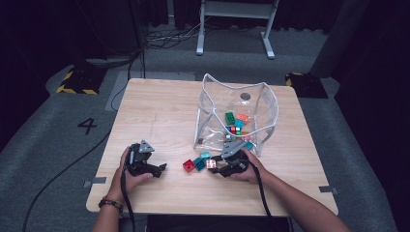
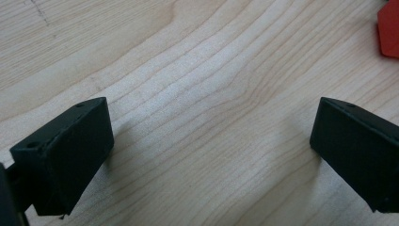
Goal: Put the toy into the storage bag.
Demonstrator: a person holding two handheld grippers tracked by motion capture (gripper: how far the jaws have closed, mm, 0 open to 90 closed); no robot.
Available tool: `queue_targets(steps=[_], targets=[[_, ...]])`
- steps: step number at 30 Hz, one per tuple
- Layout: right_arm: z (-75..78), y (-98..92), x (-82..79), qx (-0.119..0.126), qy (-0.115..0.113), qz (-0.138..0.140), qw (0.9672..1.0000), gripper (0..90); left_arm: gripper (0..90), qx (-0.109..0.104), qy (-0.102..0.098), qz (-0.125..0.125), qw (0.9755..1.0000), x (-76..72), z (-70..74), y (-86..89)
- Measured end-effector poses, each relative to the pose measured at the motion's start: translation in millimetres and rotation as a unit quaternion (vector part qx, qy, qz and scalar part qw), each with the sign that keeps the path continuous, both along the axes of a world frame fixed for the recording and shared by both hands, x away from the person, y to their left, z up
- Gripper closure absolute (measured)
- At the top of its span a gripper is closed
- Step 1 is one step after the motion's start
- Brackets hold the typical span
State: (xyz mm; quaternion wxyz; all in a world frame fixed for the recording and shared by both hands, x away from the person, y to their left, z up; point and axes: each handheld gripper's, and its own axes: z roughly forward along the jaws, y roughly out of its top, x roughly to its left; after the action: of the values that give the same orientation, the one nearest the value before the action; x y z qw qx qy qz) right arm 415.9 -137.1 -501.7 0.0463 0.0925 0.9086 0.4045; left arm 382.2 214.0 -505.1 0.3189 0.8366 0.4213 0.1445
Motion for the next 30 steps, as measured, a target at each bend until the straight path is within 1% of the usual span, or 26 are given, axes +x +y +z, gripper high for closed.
queue_targets(steps=[3,7,8,9,11,12,13,14,15,17,18,19,20,21,22,23,25,27,28,30], targets=[[0.6,-1.6,-2.1,-0.003,0.001,0.002,1.0000,59.0,0.3,0.000,0.000,0.000,1.0000,0.0,0.0,0.0],[0.9,-2.5,-3.5,-0.005,0.000,0.001,1.0000,59.4,0.3,0.000,0.000,0.000,1.0000,0.0,0.0,0.0],[0.5,-2.3,-3.3,-0.001,-0.002,-0.001,1.0000,59.5,0.3,0.000,0.000,0.000,1.0000,0.0,0.0,0.0],[0.6,-2.8,-4.2,-0.002,0.002,-0.008,1.0000,59.5,0.3,0.000,0.000,0.000,1.0000,0.0,0.0,0.0],[1.4,-3.4,-5.3,-0.006,0.002,-0.008,0.9999,59.5,0.3,0.000,0.000,0.000,1.0000,0.0,0.0,0.0],[0.7,-3.2,-5.2,0.003,-0.004,-0.005,1.0000,59.6,0.3,0.000,0.000,0.000,1.0000,0.0,0.0,0.0],[2.1,-5.0,-5.5,-0.005,-0.008,-0.005,0.9999,59.5,0.3,0.000,0.000,0.000,1.0000,0.0,0.0,0.0],[3.4,-6.4,-7.1,-0.006,-0.002,-0.010,0.9999,59.6,0.3,0.000,0.000,0.000,1.0000,0.0,0.0,0.0],[5.1,-8.0,-9.3,-0.002,0.007,-0.022,0.9997,59.6,0.3,0.000,0.000,0.000,1.0000,0.0,0.0,0.0],[8.7,-13.0,-9.5,0.002,0.002,-0.020,0.9998,59.5,0.3,0.000,0.000,0.000,1.0000,0.0,0.0,0.0],[11.2,-15.3,-10.9,0.005,0.009,-0.025,0.9996,59.6,0.3,0.000,0.000,0.000,1.0000,0.0,0.0,0.0],[13.6,-18.6,-11.0,0.004,0.004,-0.020,0.9998,59.6,0.3,0.000,0.000,0.000,1.0000,0.0,0.0,0.0],[16.8,-22.0,-12.7,0.006,0.005,-0.025,0.9997,59.6,0.3,0.000,0.000,0.000,1.0000,0.0,0.0,0.0],[18.8,-24.4,-13.2,0.008,0.006,-0.024,0.9997,59.6,0.3,0.000,0.000,0.000,1.0000,0.0,0.0,0.0],[20.7,-27.3,-12.1,0.020,0.000,-0.012,0.9997,59.6,0.3,0.000,0.000,0.000,1.0000,0.0,0.0,0.0],[23.7,-31.9,-14.0,0.015,0.008,-0.017,0.9997,59.6,0.3,0.000,0.000,0.000,1.0000,0.0,0.0,0.0],[28.4,-38.5,-17.3,0.017,0.004,-0.025,0.9995,59.6,0.3,0.000,0.000,0.000,1.0000,0.0,0.0,0.0],[33.0,-46.9,-19.7,0.021,0.007,-0.028,0.9994,59.6,0.3,0.000,0.000,0.000,1.0000,0.0,0.0,0.0],[34.5,-50.5,-18.6,0.030,-0.007,-0.020,0.9993,59.6,0.3,0.000,0.000,0.000,1.0000,0.0,0.0,0.0],[38.2,-57.9,-19.7,0.036,-0.011,-0.025,0.9990,59.6,0.3,0.000,0.000,0.000,1.0000,0.0,0.0,0.0]])
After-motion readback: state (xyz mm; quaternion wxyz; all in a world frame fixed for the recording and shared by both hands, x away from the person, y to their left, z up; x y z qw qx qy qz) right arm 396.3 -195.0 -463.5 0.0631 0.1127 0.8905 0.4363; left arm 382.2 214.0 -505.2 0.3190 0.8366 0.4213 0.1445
